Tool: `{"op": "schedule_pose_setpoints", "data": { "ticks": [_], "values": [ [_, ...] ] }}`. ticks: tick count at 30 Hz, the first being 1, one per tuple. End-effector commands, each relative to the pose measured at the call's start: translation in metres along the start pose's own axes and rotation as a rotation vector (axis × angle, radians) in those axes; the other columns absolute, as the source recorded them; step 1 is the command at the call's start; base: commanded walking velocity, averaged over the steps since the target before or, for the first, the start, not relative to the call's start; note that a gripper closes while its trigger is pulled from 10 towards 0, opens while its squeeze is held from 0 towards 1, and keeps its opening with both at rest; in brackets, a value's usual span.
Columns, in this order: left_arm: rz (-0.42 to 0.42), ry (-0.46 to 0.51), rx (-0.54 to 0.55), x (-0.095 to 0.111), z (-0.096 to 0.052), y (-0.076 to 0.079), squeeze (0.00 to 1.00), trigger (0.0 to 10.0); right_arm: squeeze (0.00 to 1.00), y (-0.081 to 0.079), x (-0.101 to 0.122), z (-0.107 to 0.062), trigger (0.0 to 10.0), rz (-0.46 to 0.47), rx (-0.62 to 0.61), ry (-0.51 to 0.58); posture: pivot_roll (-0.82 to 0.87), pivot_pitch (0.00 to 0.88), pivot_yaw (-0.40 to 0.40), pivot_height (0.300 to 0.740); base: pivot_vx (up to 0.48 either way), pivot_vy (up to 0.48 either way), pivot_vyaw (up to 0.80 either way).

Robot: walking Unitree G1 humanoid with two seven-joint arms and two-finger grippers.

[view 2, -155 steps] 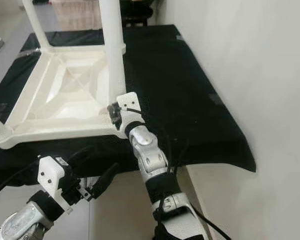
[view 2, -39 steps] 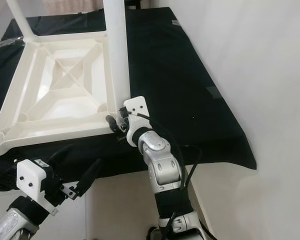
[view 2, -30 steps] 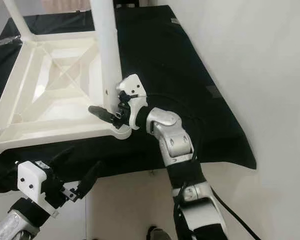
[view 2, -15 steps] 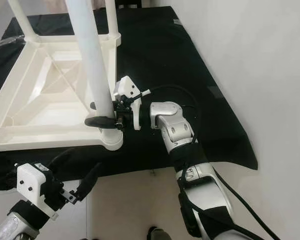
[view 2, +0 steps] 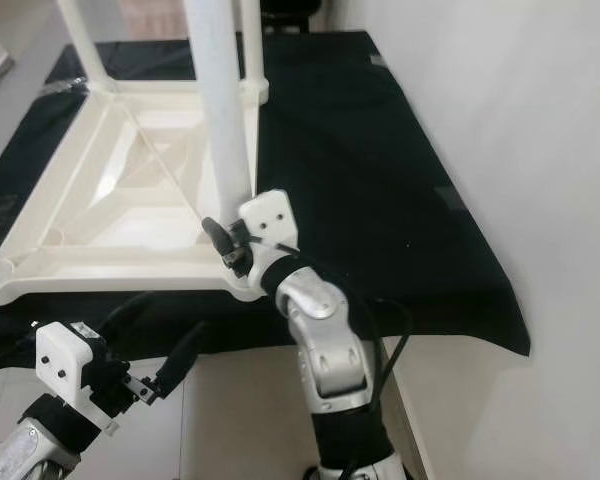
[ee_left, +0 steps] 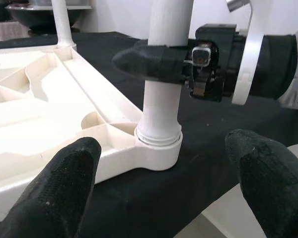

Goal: Building children table

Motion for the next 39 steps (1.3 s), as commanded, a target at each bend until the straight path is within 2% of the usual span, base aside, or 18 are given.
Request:
{"op": "schedule_pose_setpoints", "data": {
  "ticks": [1, 3, 4, 5, 6, 7, 8, 9, 12, 15, 16, 17, 22, 28, 29, 30, 31, 39],
  "values": [
    [-0.004, -0.020, 0.003, -0.005, -0.002, -0.002, 0.00, 10.0, 0.00, -0.010, -0.060, 0.000, 0.0, 0.086, 0.004, -0.217, 0.03, 0.233, -0.012, 0.740, 0.000, 0.000, 0.00],
    [-0.004, -0.019, 0.003, -0.006, -0.002, -0.002, 0.00, 10.0, 0.00, -0.010, -0.060, 0.001, 0.0, 0.089, 0.006, -0.219, 0.03, 0.233, -0.012, 0.740, 0.000, 0.000, 0.00],
    [-0.003, -0.018, 0.005, -0.005, -0.001, -0.002, 0.00, 10.0, 0.00, -0.008, -0.058, 0.005, 3.8, 0.068, 0.012, -0.216, 0.04, 0.232, -0.016, 0.740, 0.000, 0.000, 0.00],
    [-0.003, -0.018, 0.005, -0.005, -0.001, -0.002, 0.00, 10.0, 0.00, -0.008, -0.058, 0.005, 3.8, 0.068, 0.012, -0.216, 0.04, 0.232, -0.016, 0.740, 0.000, 0.000, 0.00],
    [-0.001, -0.017, 0.009, -0.005, -0.002, -0.002, 0.00, 10.0, 0.00, -0.011, -0.052, 0.009, 10.0, 0.049, 0.070, -0.196, 0.04, 0.230, -0.015, 0.740, 0.000, 0.000, 0.00],
    [0.001, -0.015, 0.014, -0.005, -0.001, -0.002, 0.00, 10.0, 0.91, -0.010, -0.037, 0.016, 10.0, 0.017, 0.140, -0.142, 0.04, 0.229, -0.016, 0.740, 0.000, 0.000, 0.00],
    [0.001, -0.015, 0.014, -0.005, -0.001, -0.002, 0.00, 10.0, 0.91, -0.010, -0.037, 0.016, 10.0, 0.017, 0.140, -0.142, 0.04, 0.229, -0.016, 0.740, 0.000, 0.000, 0.00],
    [0.001, -0.014, 0.014, -0.005, -0.001, -0.002, 0.00, 10.0, 1.00, -0.011, -0.027, 0.019, 10.0, 0.048, 0.183, -0.111, 0.04, 0.228, -0.017, 0.740, 0.000, 0.000, 0.00],
    [0.001, -0.013, 0.013, -0.005, -0.001, -0.002, 0.00, 10.0, 1.00, -0.007, -0.015, 0.022, 10.0, 0.059, 0.209, -0.068, 0.04, 0.228, -0.017, 0.740, 0.000, 0.000, 0.00],
    [-0.001, -0.012, 0.010, -0.005, -0.001, 0.000, 0.00, 10.0, 1.00, 0.002, 0.018, 0.029, 10.0, 0.095, 0.364, 0.041, 0.04, 0.227, -0.021, 0.740, 0.000, 0.000, 0.00],
    [-0.001, -0.012, 0.010, -0.005, -0.002, 0.000, 0.00, 10.0, 0.85, 0.004, 0.027, 0.030, 10.0, 0.089, 0.419, 0.063, 0.05, 0.228, -0.021, 0.740, 0.000, 0.000, 0.00],
    [0.000, -0.012, 0.011, -0.005, -0.002, 0.000, 0.00, 10.0, 0.06, 0.002, 0.032, 0.029, 10.0, 0.057, 0.492, 0.072, 0.05, 0.230, -0.022, 0.740, 0.000, 0.000, 0.00],
    [0.003, -0.014, 0.014, -0.004, -0.003, 0.000, 0.00, 10.0, 0.00, -0.004, 0.035, 0.026, 10.0, -0.041, 0.681, 0.059, 0.06, 0.235, -0.023, 0.740, 0.000, 0.000, 0.00],
    [0.004, -0.015, 0.015, -0.004, -0.004, 0.001, 0.00, 10.0, 0.00, 0.000, 0.037, 0.030, 10.0, -0.016, 0.710, 0.054, 0.06, 0.238, -0.022, 0.740, 0.000, 0.000, 0.00],
    [0.003, -0.016, 0.016, -0.004, -0.005, 0.001, 0.00, 10.0, 0.00, 0.000, 0.036, 0.030, 4.1, -0.010, 0.732, 0.047, 0.07, 0.241, -0.021, 0.740, 0.000, 0.000, 0.00],
    [0.003, -0.016, 0.016, -0.004, -0.005, 0.001, 0.00, 10.0, 0.00, 0.000, 0.036, 0.030, 4.1, -0.010, 0.732, 0.047, 0.07, 0.241, -0.021, 0.740, 0.000, 0.000, 0.00],
    [0.003, -0.017, 0.015, -0.004, -0.006, 0.001, 0.00, 10.0, 0.00, 0.001, 0.035, 0.030, 0.0, 0.003, 0.752, 0.042, 0.07, 0.244, -0.017, 0.740, 0.000, 0.000, 0.00],
    [-0.001, -0.020, 0.014, -0.005, -0.006, 0.002, 0.00, 10.0, 0.00, 0.015, 0.023, 0.030, 0.0, 0.000, 0.686, 0.019, 0.06, 0.241, -0.015, 0.740, 0.000, 0.000, 0.00]
  ]
}}
Point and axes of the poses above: a point about 5 cm out from each wrist's last joint towards the gripper, its own z axis pointing out of the wrist towards the gripper, its own x axis along the axis of the wrist's last joint, y = z × x, the point moved 5 cm from there along z, pointing out of the wrist towards the gripper, and after that the axes turned 1 degree about -z, right-handed, at the moved point
